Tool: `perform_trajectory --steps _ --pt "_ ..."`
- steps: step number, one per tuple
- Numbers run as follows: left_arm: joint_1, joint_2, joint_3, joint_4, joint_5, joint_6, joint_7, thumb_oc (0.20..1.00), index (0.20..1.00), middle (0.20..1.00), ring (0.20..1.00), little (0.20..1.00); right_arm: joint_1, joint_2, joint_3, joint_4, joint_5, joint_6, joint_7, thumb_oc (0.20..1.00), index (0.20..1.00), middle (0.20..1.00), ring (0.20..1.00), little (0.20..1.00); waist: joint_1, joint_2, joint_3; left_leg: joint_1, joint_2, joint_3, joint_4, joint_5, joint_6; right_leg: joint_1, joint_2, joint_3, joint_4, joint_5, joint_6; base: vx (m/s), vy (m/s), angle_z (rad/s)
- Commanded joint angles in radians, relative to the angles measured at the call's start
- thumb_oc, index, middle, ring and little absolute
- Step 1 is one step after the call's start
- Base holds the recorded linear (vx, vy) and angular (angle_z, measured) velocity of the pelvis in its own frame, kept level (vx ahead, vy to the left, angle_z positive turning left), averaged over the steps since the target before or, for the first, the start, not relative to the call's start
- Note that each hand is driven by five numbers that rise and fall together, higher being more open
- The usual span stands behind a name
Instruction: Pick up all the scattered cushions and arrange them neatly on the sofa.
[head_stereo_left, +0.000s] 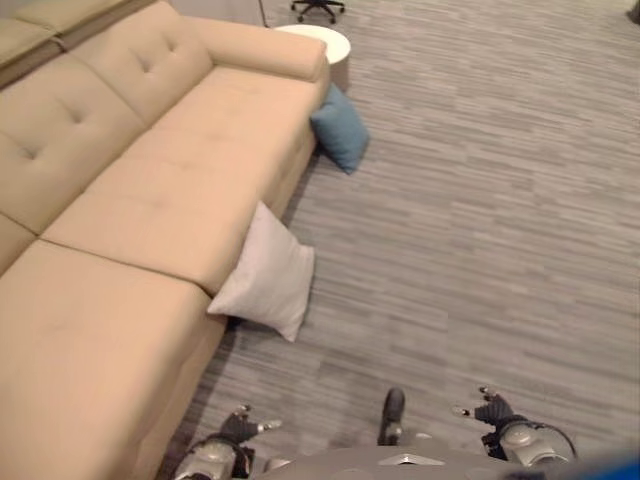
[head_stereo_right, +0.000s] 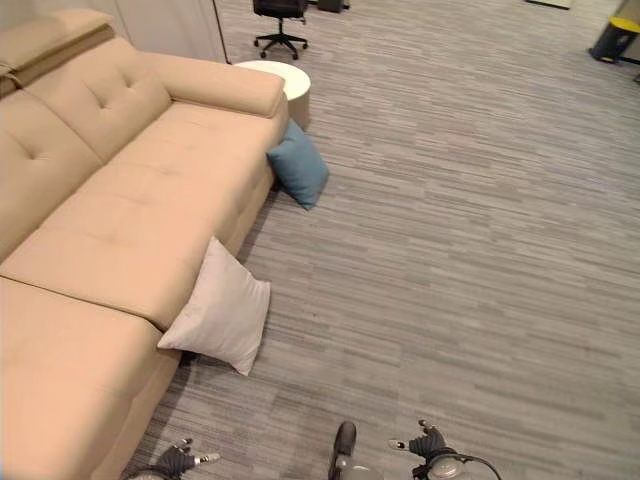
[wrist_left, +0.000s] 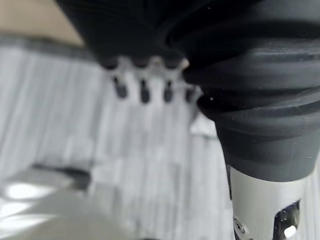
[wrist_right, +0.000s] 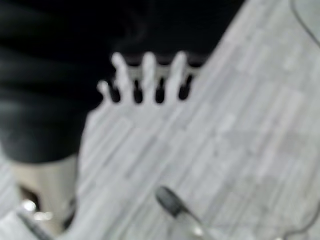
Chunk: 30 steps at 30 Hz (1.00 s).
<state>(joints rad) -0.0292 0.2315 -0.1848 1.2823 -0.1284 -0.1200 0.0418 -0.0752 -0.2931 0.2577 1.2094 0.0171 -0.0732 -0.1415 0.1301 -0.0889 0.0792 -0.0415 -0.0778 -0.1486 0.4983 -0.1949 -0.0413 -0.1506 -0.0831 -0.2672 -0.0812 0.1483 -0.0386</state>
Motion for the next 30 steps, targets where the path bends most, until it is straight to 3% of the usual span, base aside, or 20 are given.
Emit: perform_trajectory --steps 1,4,6,7,8,11,12,14,16,17,18,19,22,24,25,27,30 --pt "-0.062 0.016 0.015 -0.001 -0.006 -0.010 0.005 1.000 1.000 1.000 1.000 1.000 -0.046 -0.058 0.020 -0.018 0.027 -0.017 -0.019 1.000 1.000 1.000 1.000 1.000 0.035 0.017 0.092 -0.113 0.111 0.058 -0.075 0.194 -0.013 0.089 -0.033 -0.020 0.036 -0.091 0.138 0.09 -0.100 0.24" --pt "-0.064 0.013 0.005 -0.003 -0.015 -0.012 0.002 1.000 1.000 1.000 1.000 1.000 -0.040 -0.070 0.012 -0.015 0.039 -0.025 -0.020 1.000 1.000 1.000 1.000 1.000 0.048 0.005 0.085 -0.179 0.094 0.161 -0.142 0.133 0.013 0.151 -0.018 -0.054 0.005 -0.128 0.137 0.23 -0.110 0.08" --pt "-0.063 0.014 0.003 -0.005 -0.013 -0.013 0.000 1.000 1.000 1.000 1.000 1.000 -0.039 -0.073 0.008 -0.015 0.041 -0.030 -0.024 1.000 1.000 1.000 1.000 1.000 0.045 0.003 0.076 -0.185 0.084 0.193 -0.201 0.132 0.018 0.159 -0.014 -0.070 0.001 -0.140 0.140 0.20 -0.021 0.39" --pt "-0.066 0.014 0.002 -0.011 -0.010 -0.012 -0.004 1.000 1.000 1.000 1.000 1.000 -0.037 -0.073 -0.004 -0.011 0.051 -0.031 -0.027 1.000 1.000 1.000 1.000 1.000 0.044 0.008 0.060 -0.197 0.084 0.282 -0.302 0.173 0.019 0.178 0.006 -0.095 -0.006 -0.161 0.141 0.38 -0.021 0.47" --pt "-0.066 0.016 -0.001 -0.012 -0.001 -0.008 -0.005 1.000 1.000 1.000 1.000 1.000 -0.033 -0.074 -0.006 0.000 0.048 -0.028 -0.034 1.000 1.000 1.000 1.000 1.000 0.044 0.016 0.048 -0.189 0.084 0.319 -0.337 0.170 0.006 0.200 0.023 -0.099 -0.006 -0.187 0.147 0.30 -0.004 0.77" --pt "-0.055 0.023 0.008 -0.016 -0.005 -0.009 -0.007 1.000 1.000 1.000 1.000 1.000 -0.032 -0.063 -0.005 0.001 0.044 -0.026 -0.025 1.000 1.000 1.000 1.000 1.000 0.049 0.013 0.039 -0.165 0.067 0.319 -0.371 0.197 0.020 0.206 0.034 -0.106 0.008 -0.183 0.140 0.19 0.081 0.33" --pt "-0.044 0.028 0.017 -0.008 -0.004 -0.004 -0.013 1.000 1.000 1.000 1.000 1.000 -0.026 -0.054 0.002 0.004 0.026 -0.028 -0.014 1.000 1.000 1.000 1.000 1.000 0.064 0.012 0.027 -0.123 0.040 0.269 -0.405 0.184 0.040 0.209 0.028 -0.113 0.066 -0.198 0.147 0.20 0.121 -0.29" --pt "-0.041 0.035 0.026 -0.004 -0.005 -0.001 -0.013 1.000 1.000 1.000 1.000 1.000 -0.026 -0.044 0.002 -0.003 0.014 -0.028 -0.006 1.000 1.000 1.000 1.000 1.000 0.070 0.011 0.025 -0.079 0.030 0.250 -0.444 0.177 0.055 0.190 0.007 -0.131 0.175 -0.201 0.161 0.21 0.147 -0.11" --pt "-0.043 0.044 0.028 -0.003 -0.006 0.000 -0.015 1.000 1.000 1.000 1.000 1.000 -0.029 -0.042 0.001 -0.006 0.005 -0.027 -0.002 1.000 1.000 1.000 1.000 1.000 0.068 0.017 0.031 -0.053 0.025 0.230 -0.465 0.178 0.066 0.140 -0.034 -0.144 0.315 -0.159 0.195 0.15 0.110 0.22" --pt "-0.047 0.047 0.029 -0.009 -0.012 -0.001 -0.013 1.000 1.000 1.000 1.000 1.000 -0.035 -0.041 0.001 -0.015 0.005 -0.025 0.000 1.000 1.000 1.000 1.000 1.000 0.058 0.027 0.038 -0.038 0.027 0.202 -0.476 0.183 0.073 0.101 -0.043 -0.123 0.398 -0.131 0.205 0.10 0.069 0.26" --pt "-0.047 0.047 0.029 -0.009 -0.012 -0.001 -0.013 1.000 1.000 1.000 1.000 1.000 -0.035 -0.041 0.001 -0.015 0.005 -0.025 0.001 1.000 1.000 1.000 1.000 1.000 0.056 0.027 0.034 -0.043 0.028 0.201 -0.476 0.185 0.073 0.097 -0.042 -0.124 0.396 -0.129 0.204 0.16 0.069 0.42" --pt "-0.050 0.051 0.023 -0.016 -0.016 -0.004 -0.014 1.000 1.000 1.000 1.000 1.000 -0.037 -0.042 -0.005 -0.021 0.009 -0.028 0.001 1.000 1.000 1.000 1.000 1.000 0.041 0.043 0.037 0.000 0.026 0.149 -0.510 0.187 0.077 0.054 -0.032 -0.074 0.451 -0.126 0.208 0.18 0.028 1.09" --pt "-0.058 0.045 0.006 -0.016 -0.017 -0.011 -0.014 1.000 1.000 1.000 1.000 1.000 -0.035 -0.044 -0.008 -0.026 0.021 -0.031 -0.002 1.000 1.000 1.000 1.000 1.000 0.022 0.057 0.027 0.029 0.023 0.066 -0.531 0.186 0.068 0.033 -0.022 -0.008 0.355 -0.170 0.178 0.24 -0.034 1.27" --pt "-0.061 0.038 -0.002 -0.007 -0.017 -0.013 -0.015 1.000 1.000 1.000 1.000 1.000 -0.033 -0.043 -0.006 -0.025 0.028 -0.028 0.001 1.000 1.000 1.000 1.000 1.000 0.004 0.063 0.026 0.045 0.018 -0.006 -0.543 0.186 0.060 0.015 -0.016 0.086 0.257 -0.165 0.177 0.19 -0.081 1.01" --pt "-0.061 0.038 -0.002 -0.007 -0.017 -0.013 -0.015 1.000 1.000 1.000 1.000 1.000 -0.034 -0.043 -0.006 -0.025 0.028 -0.028 0.001 1.000 1.000 1.000 1.000 1.000 0.003 0.063 0.024 0.042 0.018 -0.007 -0.542 0.187 0.060 0.013 -0.017 0.085 0.255 -0.162 0.177 0.17 -0.074 1.15" --pt "-0.059 0.025 -0.013 0.024 0.002 -0.019 -0.012 1.000 1.000 1.000 1.000 1.000 -0.022 -0.040 -0.011 -0.023 0.035 -0.023 0.004 1.000 1.000 1.000 1.000 1.000 -0.039 0.070 0.025 0.065 0.002 -0.122 -0.565 0.192 0.042 -0.036 -0.001 0.266 0.171 -0.117 0.198 0.23 -0.104 1.32" --pt "-0.058 0.022 -0.012 0.040 0.007 -0.019 -0.006 1.000 1.000 1.000 1.000 1.000 -0.020 -0.041 -0.005 -0.026 0.029 -0.022 0.006 1.000 1.000 1.000 1.000 1.000 -0.046 0.069 0.034 0.075 0.001 -0.183 -0.573 0.191 0.028 -0.053 -0.002 0.274 0.155 -0.090 0.201 0.17 -0.166 1.64"
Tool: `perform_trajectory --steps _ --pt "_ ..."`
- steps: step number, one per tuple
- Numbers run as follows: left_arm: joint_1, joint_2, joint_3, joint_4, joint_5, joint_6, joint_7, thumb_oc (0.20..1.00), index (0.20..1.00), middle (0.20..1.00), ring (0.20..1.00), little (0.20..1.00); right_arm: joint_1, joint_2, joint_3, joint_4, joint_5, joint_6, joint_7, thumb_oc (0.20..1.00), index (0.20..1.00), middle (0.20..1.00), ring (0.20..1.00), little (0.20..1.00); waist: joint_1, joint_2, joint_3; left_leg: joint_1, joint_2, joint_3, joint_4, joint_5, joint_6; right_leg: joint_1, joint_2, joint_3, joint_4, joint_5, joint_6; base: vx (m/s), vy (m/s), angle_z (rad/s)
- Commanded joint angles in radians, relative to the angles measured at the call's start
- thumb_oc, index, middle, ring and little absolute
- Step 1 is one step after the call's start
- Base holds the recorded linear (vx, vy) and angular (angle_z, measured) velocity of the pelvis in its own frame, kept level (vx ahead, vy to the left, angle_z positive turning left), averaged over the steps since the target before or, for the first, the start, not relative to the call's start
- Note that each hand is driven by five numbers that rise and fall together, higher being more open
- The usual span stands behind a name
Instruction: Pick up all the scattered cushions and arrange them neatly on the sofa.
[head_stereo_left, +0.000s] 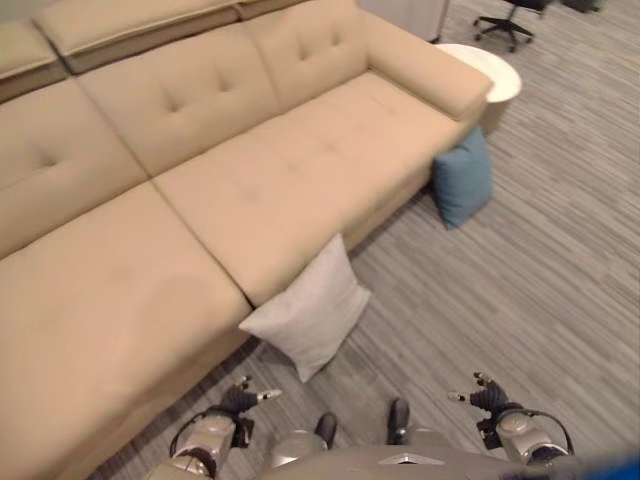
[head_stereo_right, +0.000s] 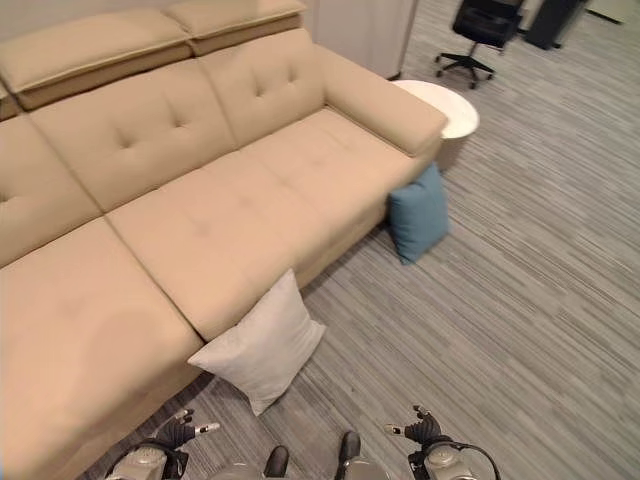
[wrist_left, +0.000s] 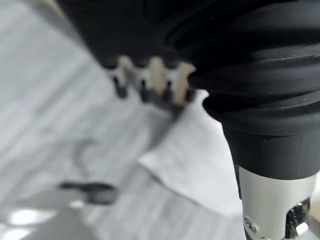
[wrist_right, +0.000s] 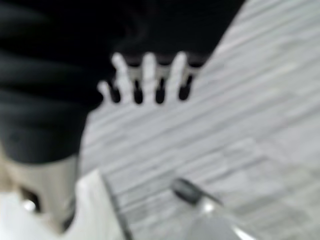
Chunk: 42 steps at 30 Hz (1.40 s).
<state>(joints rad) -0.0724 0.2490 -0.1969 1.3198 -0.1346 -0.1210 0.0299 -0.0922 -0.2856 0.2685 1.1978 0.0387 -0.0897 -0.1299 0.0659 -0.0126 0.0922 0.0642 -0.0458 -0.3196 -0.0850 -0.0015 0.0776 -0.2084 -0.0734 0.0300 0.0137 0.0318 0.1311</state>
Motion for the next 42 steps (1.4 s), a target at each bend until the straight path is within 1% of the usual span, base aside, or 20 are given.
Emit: perform_trajectory --steps 1,4,5,8,11,12,13,14,15,16,17,22,24,27,28,29,33,34,39,42 --pt "-0.012 0.006 0.003 0.011 0.019 -0.017 0.007 1.000 1.000 1.000 1.000 1.000 0.008 -0.049 -0.018 -0.016 0.003 -0.006 -0.003 1.000 1.000 1.000 1.000 1.000 0.031 -0.021 0.022 -0.036 -0.037 -0.046 0.012 -0.002 -0.107 0.047 -0.038 -0.079 0.019 0.026 0.032 0.11 -0.213 0.99" --pt "-0.006 0.006 0.010 0.015 0.012 -0.019 0.009 1.000 1.000 1.000 1.000 1.000 0.010 -0.053 -0.015 -0.015 -0.001 -0.006 -0.001 1.000 1.000 1.000 1.000 1.000 0.035 -0.025 0.016 -0.051 -0.025 -0.079 0.008 0.004 -0.126 0.057 -0.024 -0.095 0.011 0.021 0.029 0.10 -0.187 1.05" --pt "0.001 0.005 0.015 0.017 0.012 -0.020 0.011 1.000 1.000 1.000 1.000 1.000 0.011 -0.058 -0.011 -0.015 -0.006 -0.011 0.000 1.000 1.000 1.000 1.000 1.000 0.042 -0.029 0.014 -0.061 -0.012 -0.098 0.007 0.004 -0.144 0.082 -0.020 -0.135 -0.018 0.019 0.026 0.16 -0.280 0.79" --pt "0.001 0.001 0.016 0.016 0.005 -0.023 0.013 1.000 1.000 1.000 1.000 1.000 -0.001 -0.067 -0.005 -0.024 -0.006 -0.017 -0.001 1.000 1.000 1.000 1.000 1.000 0.045 -0.033 0.018 -0.087 0.001 -0.092 0.020 0.002 -0.157 0.102 -0.014 -0.163 -0.038 0.013 0.019 0.09 -0.184 0.70" --pt "-0.016 -0.007 0.015 -0.012 -0.022 -0.026 0.017 1.000 1.000 1.000 1.000 1.000 -0.022 -0.090 -0.006 -0.034 0.001 -0.022 -0.011 1.000 1.000 1.000 1.000 1.000 0.040 -0.046 0.046 -0.179 0.019 0.118 0.110 -0.014 -0.150 0.161 -0.035 -0.259 -0.075 -0.007 0.012 0.03 -0.093 0.84" --pt "-0.017 -0.007 0.015 -0.012 -0.022 -0.026 0.017 1.000 1.000 1.000 1.000 1.000 -0.023 -0.090 -0.006 -0.033 0.001 -0.022 -0.011 1.000 1.000 1.000 1.000 1.000 0.039 -0.046 0.044 -0.183 0.018 0.116 0.111 -0.012 -0.149 0.158 -0.036 -0.260 -0.075 -0.006 0.012 0.01 -0.053 0.83" --pt "-0.014 -0.010 0.015 -0.024 -0.022 -0.025 0.014 1.000 1.000 1.000 1.000 1.000 -0.022 -0.088 -0.013 -0.031 0.010 -0.021 -0.009 1.000 1.000 1.000 1.000 1.000 0.028 -0.048 0.039 -0.199 0.034 0.265 0.114 -0.011 -0.129 0.177 -0.038 -0.306 -0.091 -0.008 0.008 0.03 -0.060 0.80" --pt "-0.008 -0.010 0.018 -0.025 -0.020 -0.026 0.013 1.000 1.000 1.000 1.000 1.000 -0.018 -0.085 -0.018 -0.031 0.015 -0.024 -0.007 1.000 1.000 1.000 1.000 1.000 0.021 -0.048 0.033 -0.196 0.036 0.336 0.114 -0.013 -0.123 0.187 -0.037 -0.329 -0.095 -0.011 0.008 0.03 -0.062 0.81" --pt "-0.009 -0.010 0.018 -0.025 -0.020 -0.026 0.013 1.000 1.000 1.000 1.000 1.000 -0.019 -0.085 -0.018 -0.031 0.015 -0.024 -0.007 1.000 1.000 1.000 1.000 1.000 0.020 -0.048 0.031 -0.200 0.035 0.335 0.114 -0.011 -0.123 0.183 -0.038 -0.330 -0.095 -0.010 0.008 0.09 -0.034 0.94" --pt "0.001 -0.008 0.027 -0.032 -0.017 -0.022 0.008 1.000 1.000 1.000 1.000 1.000 -0.017 -0.079 -0.021 -0.029 0.017 -0.021 -0.004 1.000 1.000 1.000 1.000 1.000 0.012 -0.048 0.017 -0.191 0.041 0.422 0.104 -0.012 -0.116 0.191 -0.032 -0.358 -0.097 -0.015 0.007 0.11 -0.004 0.64" --pt "0.006 -0.006 0.030 -0.030 -0.012 -0.018 0.006 1.000 1.000 1.000 1.000 1.000 -0.016 -0.075 -0.022 -0.026 0.017 -0.021 -0.004 1.000 1.000 1.000 1.000 1.000 0.012 -0.048 0.010 -0.181 0.040 0.438 0.093 -0.012 -0.115 0.196 -0.028 -0.366 -0.099 -0.018 0.007 0.18 0.010 0.46" --pt "0.027 0.011 0.053 -0.019 -0.004 -0.010 0.001 1.000 1.000 1.000 1.000 1.000 -0.017 -0.050 -0.011 -0.022 0.006 -0.020 -0.002 1.000 1.000 1.000 1.000 1.000 0.034 -0.066 -0.002 -0.140 0.034 0.424 0.067 -0.024 -0.108 0.225 -0.027 -0.375 -0.083 -0.031 0.009 0.12 0.052 0.08" --pt "0.034 0.027 0.066 -0.019 -0.010 -0.009 -0.005 1.000 1.000 1.000 1.000 1.000 -0.026 -0.039 -0.005 -0.030 -0.005 -0.020 0.002 1.000 1.000 1.000 1.000 1.000 0.053 -0.073 -0.001 -0.122 0.031 0.426 0.056 -0.038 -0.094 0.199 -0.047 -0.376 0.026 -0.036 0.022 0.07 0.160 -0.04" --pt "0.026 0.045 0.066 -0.019 -0.012 -0.006 -0.004 1.000 1.000 1.000 1.000 1.000 -0.053 -0.034 0.005 -0.049 -0.009 -0.016 0.010 1.000 1.000 1.000 1.000 1.000 0.036 -0.056 0.031 -0.103 0.039 0.399 0.063 -0.044 -0.076 0.095 -0.071 -0.329 0.228 0.000 0.048 0.01 0.129 -0.22" --pt "0.025 0.045 0.066 -0.019 -0.012 -0.006 -0.004 1.000 1.000 1.000 1.000 1.000 -0.054 -0.034 0.005 -0.049 -0.009 -0.016 0.010 1.000 1.000 1.000 1.000 1.000 0.035 -0.056 0.028 -0.107 0.039 0.399 0.064 -0.043 -0.076 0.092 -0.071 -0.329 0.227 0.002 0.048 0.02 0.094 -0.05" --pt "0.026 0.049 0.065 -0.019 -0.011 -0.007 -0.004 1.000 1.000 1.000 1.000 1.000 -0.060 -0.032 0.009 -0.054 -0.012 -0.016 0.012 1.000 1.000 1.000 1.000 1.000 0.029 -0.047 0.034 -0.100 0.039 0.384 0.068 -0.046 -0.074 0.070 -0.063 -0.299 0.254 0.000 0.050 0.14 0.059 0.04" --pt "0.033 0.052 0.071 -0.026 -0.031 -0.017 -0.001 1.000 1.000 1.000 1.000 1.000 -0.057 -0.036 0.011 -0.068 -0.015 -0.018 0.010 1.000 1.000 1.000 1.000 1.000 0.025 -0.036 0.029 -0.056 0.038 0.350 0.057 -0.054 -0.079 0.082 -0.065 -0.284 0.165 -0.019 0.028 0.18 -0.006 0.13" --pt "0.031 0.056 0.069 -0.031 -0.034 -0.022 0.001 1.000 1.000 1.000 1.000 1.000 -0.049 -0.040 0.010 -0.081 -0.012 -0.018 0.014 1.000 1.000 1.000 1.000 1.000 0.017 -0.040 0.032 -0.045 0.029 0.322 0.062 -0.063 -0.081 0.086 -0.058 -0.253 0.118 -0.022 0.024 0.12 -0.025 0.18" --pt "0.020 0.059 0.087 -0.047 -0.077 -0.033 0.013 1.000 1.000 1.000 1.000 1.000 -0.042 -0.045 0.014 -0.088 -0.011 -0.019 0.009 1.000 1.000 1.000 1.000 1.000 0.018 -0.049 0.033 -0.055 0.024 0.282 0.076 -0.074 -0.096 0.096 -0.047 -0.244 0.077 -0.019 0.022 0.13 -0.087 0.42" --pt "0.000 0.053 0.084 -0.070 -0.104 -0.045 0.022 1.000 1.000 1.000 1.000 1.000 -0.039 -0.053 0.018 -0.110 -0.002 -0.025 0.002 1.000 1.000 1.000 1.000 1.000 0.014 -0.051 0.040 -0.082 0.034 0.263 0.066 -0.062 -0.112 0.094 -0.034 -0.269 0.034 -0.020 0.010 0.05 -0.109 0.32"
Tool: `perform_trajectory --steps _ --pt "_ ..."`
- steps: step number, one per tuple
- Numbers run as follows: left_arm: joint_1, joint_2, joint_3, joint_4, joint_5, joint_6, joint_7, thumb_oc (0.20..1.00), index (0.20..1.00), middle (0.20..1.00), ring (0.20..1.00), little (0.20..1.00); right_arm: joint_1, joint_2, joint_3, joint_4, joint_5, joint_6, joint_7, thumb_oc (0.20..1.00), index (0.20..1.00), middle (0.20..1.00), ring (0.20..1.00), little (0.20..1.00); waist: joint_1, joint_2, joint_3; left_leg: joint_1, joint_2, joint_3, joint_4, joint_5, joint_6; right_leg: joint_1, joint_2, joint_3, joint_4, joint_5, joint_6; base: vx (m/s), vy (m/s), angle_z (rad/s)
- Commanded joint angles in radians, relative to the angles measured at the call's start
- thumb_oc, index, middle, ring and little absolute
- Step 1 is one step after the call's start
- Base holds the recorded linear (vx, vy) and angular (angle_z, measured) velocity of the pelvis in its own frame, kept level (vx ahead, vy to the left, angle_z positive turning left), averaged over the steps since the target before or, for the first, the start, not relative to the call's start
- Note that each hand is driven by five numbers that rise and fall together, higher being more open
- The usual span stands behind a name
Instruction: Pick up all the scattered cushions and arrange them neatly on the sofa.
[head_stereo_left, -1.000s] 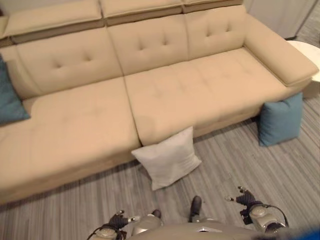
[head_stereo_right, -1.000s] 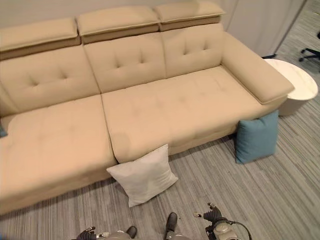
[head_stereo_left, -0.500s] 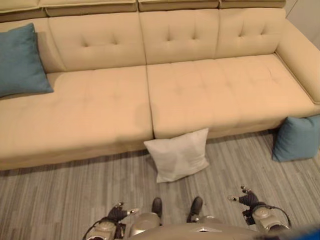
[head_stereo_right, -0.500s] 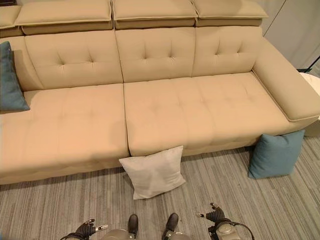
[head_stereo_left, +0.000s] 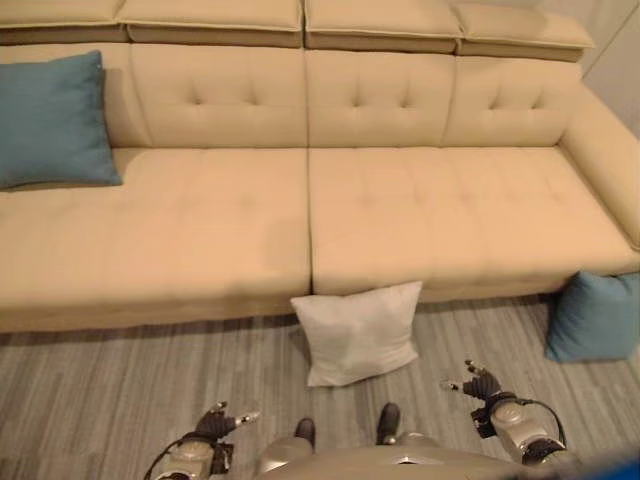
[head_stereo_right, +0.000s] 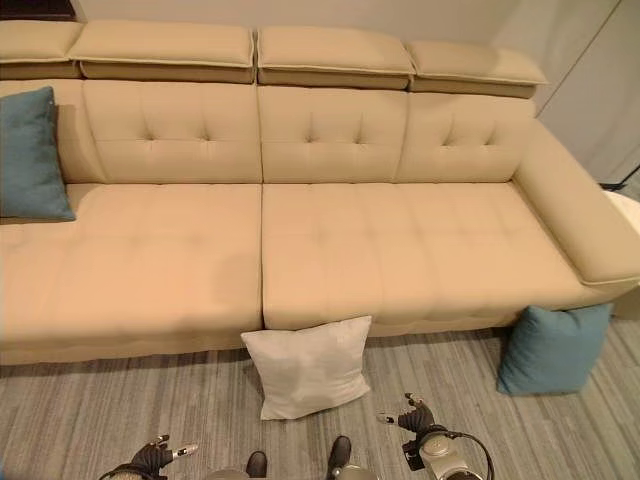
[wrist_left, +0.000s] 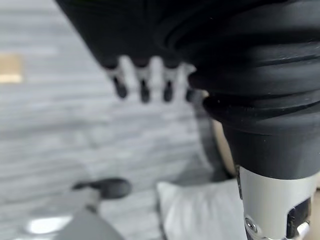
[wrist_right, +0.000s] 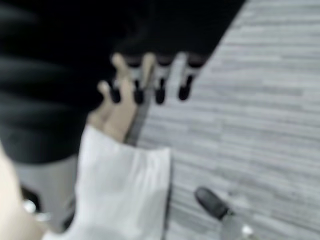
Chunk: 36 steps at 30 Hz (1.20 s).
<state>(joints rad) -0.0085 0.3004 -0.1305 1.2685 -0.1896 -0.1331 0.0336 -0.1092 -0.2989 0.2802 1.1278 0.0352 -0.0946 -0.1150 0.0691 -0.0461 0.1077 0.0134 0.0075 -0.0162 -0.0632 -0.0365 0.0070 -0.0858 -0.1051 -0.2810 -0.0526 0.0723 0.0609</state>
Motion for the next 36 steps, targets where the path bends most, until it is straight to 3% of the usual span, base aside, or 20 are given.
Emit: perform_trajectory --steps 1,5,6,9,12,14,15,19,20,23,28,31,36 --pt "-0.071 0.001 0.015 -0.025 -0.055 -0.035 0.018 1.000 1.000 1.000 1.000 1.000 -0.024 -0.043 0.009 -0.051 0.005 -0.023 -0.014 1.000 1.000 1.000 1.000 1.000 0.008 -0.017 0.027 -0.038 -0.015 -0.043 0.037 -0.020 -0.045 -0.031 0.001 0.037 0.093 -0.062 0.076 0.02 -0.070 0.25" --pt "-0.084 -0.005 0.003 -0.033 -0.057 -0.038 0.023 1.000 1.000 1.000 1.000 1.000 -0.024 -0.050 0.014 -0.075 0.005 -0.026 -0.015 1.000 1.000 1.000 1.000 1.000 0.000 -0.013 0.031 -0.048 -0.005 -0.050 0.019 -0.011 -0.055 -0.039 0.012 0.033 0.081 -0.067 0.068 0.03 -0.072 0.11" --pt "-0.089 -0.010 -0.013 -0.044 -0.047 -0.040 0.020 1.000 1.000 1.000 1.000 1.000 -0.013 -0.060 0.005 -0.100 0.005 -0.032 -0.014 1.000 1.000 1.000 1.000 1.000 -0.015 -0.011 0.035 -0.061 0.001 -0.042 0.034 -0.012 -0.071 -0.034 0.017 0.038 0.069 -0.077 0.061 0.01 -0.042 0.15" --pt "-0.107 -0.021 -0.028 -0.066 -0.053 -0.047 0.023 1.000 1.000 1.000 1.000 1.000 -0.012 -0.076 0.007 -0.115 0.010 -0.042 -0.022 1.000 1.000 1.000 1.000 1.000 -0.020 -0.026 0.073 -0.153 0.004 0.003 0.199 0.005 -0.098 0.002 0.006 0.028 0.034 -0.071 0.048 -0.03 -0.048 0.39" --pt "-0.106 -0.030 -0.032 -0.065 -0.058 -0.042 0.021 1.000 1.000 1.000 1.000 1.000 -0.008 -0.075 0.003 -0.095 0.021 -0.036 -0.022 1.000 1.000 1.000 1.000 1.000 -0.012 -0.042 0.067 -0.220 -0.009 0.041 0.200 0.002 -0.077 0.043 0.005 0.008 -0.003 -0.066 0.052 0.08 -0.032 0.26" --pt "-0.100 -0.030 -0.038 -0.052 -0.041 -0.038 0.020 1.000 1.000 1.000 1.000 1.000 -0.006 -0.071 -0.006 -0.075 0.027 -0.035 -0.028 1.000 1.000 1.000 1.000 1.000 -0.006 -0.042 0.048 -0.261 -0.009 0.103 0.141 0.054 -0.071 0.069 0.017 0.001 -0.023 -0.074 0.056 0.20 0.073 0.22" --pt "-0.083 -0.024 -0.022 -0.039 -0.039 -0.033 0.017 1.000 1.000 1.000 1.000 1.000 -0.006 -0.060 -0.002 -0.067 0.020 -0.034 -0.024 1.000 1.000 1.000 1.000 1.000 0.007 -0.039 0.034 -0.209 0.002 0.107 0.067 0.061 -0.064 0.080 0.031 0.019 0.002 -0.091 0.058 0.18 0.118 0.27" --pt "-0.043 -0.010 0.011 -0.012 -0.028 -0.026 0.014 1.000 1.000 1.000 1.000 1.000 -0.010 -0.040 0.002 -0.064 -0.003 -0.030 -0.016 1.000 1.000 1.000 1.000 1.000 0.028 -0.046 0.014 -0.150 -0.013 0.097 0.079 0.030 -0.046 0.074 0.003 0.018 0.129 -0.101 0.081 0.23 0.214 -0.60" --pt "-0.036 0.004 0.025 -0.014 -0.031 -0.021 0.009 1.000 1.000 1.000 1.000 1.000 -0.019 -0.032 0.009 -0.076 -0.009 -0.027 -0.012 1.000 1.000 1.000 1.000 1.000 0.030 -0.044 0.011 -0.122 -0.010 0.094 0.073 0.025 -0.034 0.041 -0.016 0.021 0.225 -0.083 0.097 0.17 0.163 -0.76" --pt "-0.036 0.017 0.033 -0.015 -0.029 -0.022 0.011 1.000 1.000 1.000 1.000 1.000 -0.033 -0.028 0.010 -0.088 -0.011 -0.027 -0.012 1.000 1.000 1.000 1.000 1.000 0.031 -0.037 0.016 -0.101 -0.008 0.093 0.077 0.011 -0.023 0.009 -0.032 0.030 0.283 -0.066 0.108 0.09 0.095 -0.57" --pt "-0.039 0.034 0.038 -0.020 -0.033 -0.028 0.017 1.000 1.000 1.000 1.000 1.000 -0.050 -0.033 0.018 -0.107 -0.019 -0.027 -0.015 1.000 1.000 1.000 1.000 1.000 0.029 -0.023 0.013 -0.064 -0.005 0.080 0.068 -0.006 -0.018 0.002 -0.055 0.035 0.201 -0.066 0.093 0.10 -0.014 -0.12" --pt "-0.045 0.035 0.034 -0.029 -0.035 -0.036 0.023 1.000 1.000 1.000 1.000 1.000 -0.063 -0.048 0.020 -0.126 -0.021 -0.024 -0.014 1.000 1.000 1.000 1.000 1.000 0.016 -0.022 0.017 -0.053 -0.011 0.056 0.073 -0.016 -0.022 -0.006 -0.067 0.092 0.117 -0.032 0.104 0.10 -0.067 0.17" --pt "-0.041 0.027 0.035 -0.029 -0.045 -0.040 0.026 1.000 1.000 1.000 1.000 1.000 -0.067 -0.052 0.032 -0.115 -0.028 -0.024 -0.017 1.000 1.000 1.000 1.000 1.000 0.027 -0.028 -0.001 -0.046 0.001 0.043 0.034 0.003 -0.045 0.026 -0.051 0.070 0.059 -0.025 0.108 0.04 -0.129 0.28"
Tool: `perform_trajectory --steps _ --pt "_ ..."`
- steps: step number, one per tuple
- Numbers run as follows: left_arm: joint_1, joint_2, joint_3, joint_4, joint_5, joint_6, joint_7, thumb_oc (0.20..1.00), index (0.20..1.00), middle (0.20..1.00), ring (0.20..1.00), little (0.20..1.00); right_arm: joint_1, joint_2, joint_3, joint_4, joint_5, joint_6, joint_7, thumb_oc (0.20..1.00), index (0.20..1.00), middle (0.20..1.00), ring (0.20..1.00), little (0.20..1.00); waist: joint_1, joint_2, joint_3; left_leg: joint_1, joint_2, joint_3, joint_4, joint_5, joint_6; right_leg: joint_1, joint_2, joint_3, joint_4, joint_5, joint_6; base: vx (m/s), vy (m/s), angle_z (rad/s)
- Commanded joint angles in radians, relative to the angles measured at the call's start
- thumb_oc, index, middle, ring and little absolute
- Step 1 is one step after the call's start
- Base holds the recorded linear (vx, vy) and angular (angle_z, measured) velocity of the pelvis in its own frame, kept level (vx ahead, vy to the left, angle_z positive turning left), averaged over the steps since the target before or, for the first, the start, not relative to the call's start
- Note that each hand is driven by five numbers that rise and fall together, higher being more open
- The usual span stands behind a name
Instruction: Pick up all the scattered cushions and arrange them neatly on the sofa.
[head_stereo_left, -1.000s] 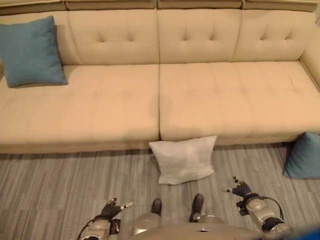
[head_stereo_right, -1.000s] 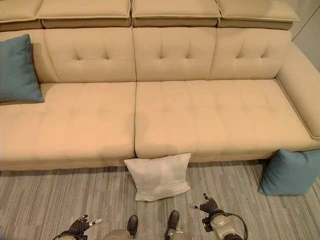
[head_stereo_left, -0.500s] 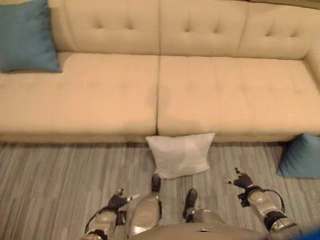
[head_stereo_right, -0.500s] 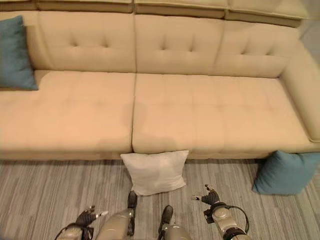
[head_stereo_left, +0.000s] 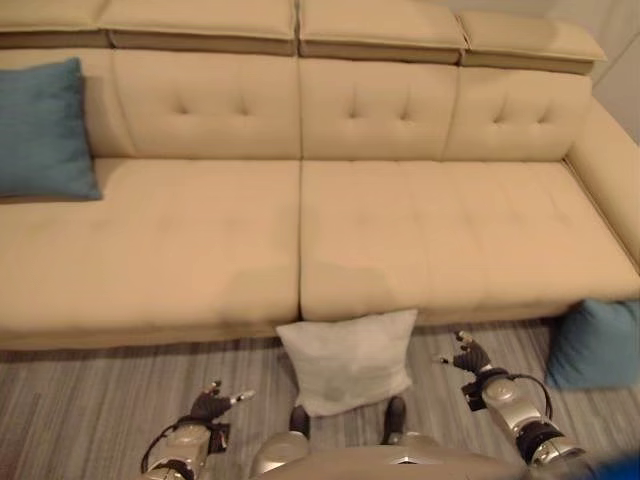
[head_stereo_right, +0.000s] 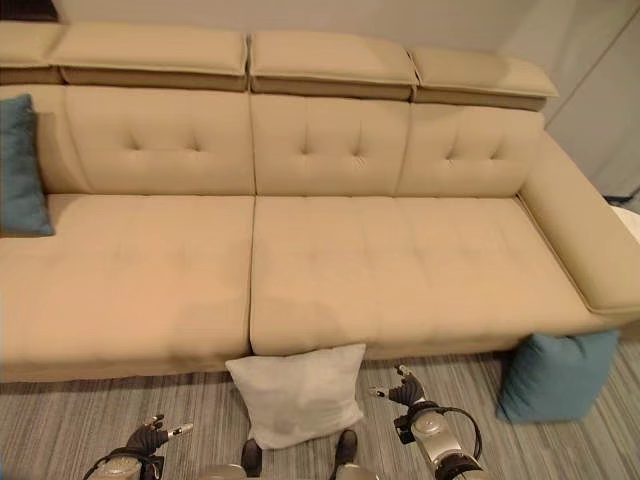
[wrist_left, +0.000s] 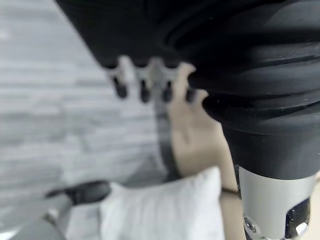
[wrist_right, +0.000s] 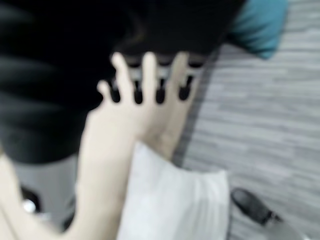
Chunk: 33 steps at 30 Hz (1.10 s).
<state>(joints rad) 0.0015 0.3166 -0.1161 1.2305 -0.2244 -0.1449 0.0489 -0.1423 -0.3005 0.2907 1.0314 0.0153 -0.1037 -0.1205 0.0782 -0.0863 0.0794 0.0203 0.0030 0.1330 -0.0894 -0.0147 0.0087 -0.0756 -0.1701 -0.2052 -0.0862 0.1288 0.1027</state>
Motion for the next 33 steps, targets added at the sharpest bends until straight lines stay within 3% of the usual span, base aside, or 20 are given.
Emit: perform_trajectory --steps 1,4,7,9,14,26,29,31,33 --pt "-0.052 0.009 0.020 0.010 -0.013 -0.030 0.012 1.000 1.000 1.000 1.000 1.000 -0.035 -0.053 0.024 -0.020 -0.006 -0.016 -0.012 1.000 1.000 1.000 1.000 1.000 0.019 0.014 0.028 -0.056 0.011 -0.113 0.050 -0.009 -0.054 0.017 0.021 -0.009 0.082 -0.084 0.063 -0.03 -0.179 0.10" --pt "-0.076 -0.012 -0.008 0.007 -0.017 -0.034 0.015 1.000 1.000 1.000 1.000 1.000 -0.026 -0.089 0.009 -0.056 0.004 -0.027 -0.025 1.000 1.000 1.000 1.000 1.000 -0.001 0.025 0.045 -0.114 0.032 -0.131 0.032 0.046 -0.101 0.030 0.039 -0.057 0.011 -0.093 0.053 -0.09 -0.165 0.77" --pt "-0.088 -0.032 -0.017 -0.004 -0.031 -0.036 0.016 1.000 1.000 1.000 1.000 1.000 -0.024 -0.110 0.001 -0.053 0.007 -0.028 -0.031 1.000 1.000 1.000 1.000 1.000 -0.014 0.033 0.054 -0.155 0.044 -0.107 0.049 0.057 -0.105 0.026 0.036 -0.092 -0.001 -0.095 0.048 -0.12 -0.084 0.79" --pt "-0.088 -0.055 -0.021 -0.003 -0.040 -0.035 0.011 1.000 1.000 1.000 1.000 1.000 -0.018 -0.122 -0.020 -0.037 0.021 -0.025 -0.037 1.000 1.000 1.000 1.000 1.000 -0.033 0.036 0.056 -0.165 0.064 -0.050 0.083 0.049 -0.103 0.022 0.027 -0.127 -0.001 -0.092 0.039 -0.07 -0.014 0.46" --pt "-0.063 -0.075 -0.019 -0.007 -0.045 -0.033 0.006 1.000 1.000 1.000 1.000 1.000 0.002 -0.112 -0.043 -0.025 0.030 -0.029 -0.042 1.000 1.000 1.000 1.000 1.000 -0.050 0.047 0.039 -0.121 0.068 -0.040 0.053 0.034 -0.100 0.024 0.037 -0.123 -0.001 -0.092 0.039 0.02 0.037 0.08" --pt "-0.149 -0.033 -0.048 -0.126 -0.107 -0.067 0.052 1.000 1.000 1.000 1.000 1.000 -0.067 -0.083 -0.048 -0.030 0.080 -0.037 -0.081 1.000 1.000 1.000 1.000 1.000 -0.045 0.043 0.096 -0.196 0.041 -0.025 0.060 0.030 -0.077 -0.098 0.008 -0.063 0.060 -0.067 0.044 -0.06 0.042 -0.06" --pt "-0.137 -0.016 -0.049 -0.148 -0.112 -0.071 0.049 1.000 1.000 1.000 1.000 1.000 -0.075 -0.078 -0.028 -0.053 0.076 -0.035 -0.073 1.000 1.000 1.000 1.000 1.000 -0.043 0.051 0.099 -0.175 0.048 -0.016 0.033 0.043 -0.082 -0.101 0.023 -0.038 0.084 -0.081 0.040 0.02 -0.073 -0.07" --pt "-0.135 -0.031 -0.052 -0.135 -0.112 -0.068 0.044 1.000 1.000 1.000 1.000 1.000 -0.058 -0.088 -0.041 -0.045 0.076 -0.037 -0.080 1.000 1.000 1.000 1.000 1.000 -0.041 0.061 0.098 -0.207 0.052 -0.035 0.026 0.093 -0.118 -0.084 0.021 -0.093 0.047 -0.091 0.034 -0.02 -0.160 0.09" --pt "-0.129 -0.057 -0.055 -0.112 -0.103 -0.061 0.039 1.000 1.000 1.000 1.000 1.000 -0.041 -0.097 -0.056 -0.033 0.071 -0.034 -0.086 1.000 1.000 1.000 1.000 1.000 -0.048 0.065 0.089 -0.195 0.054 -0.035 0.038 0.073 -0.112 -0.070 0.014 -0.145 0.040 -0.094 0.028 -0.03 -0.080 0.81"
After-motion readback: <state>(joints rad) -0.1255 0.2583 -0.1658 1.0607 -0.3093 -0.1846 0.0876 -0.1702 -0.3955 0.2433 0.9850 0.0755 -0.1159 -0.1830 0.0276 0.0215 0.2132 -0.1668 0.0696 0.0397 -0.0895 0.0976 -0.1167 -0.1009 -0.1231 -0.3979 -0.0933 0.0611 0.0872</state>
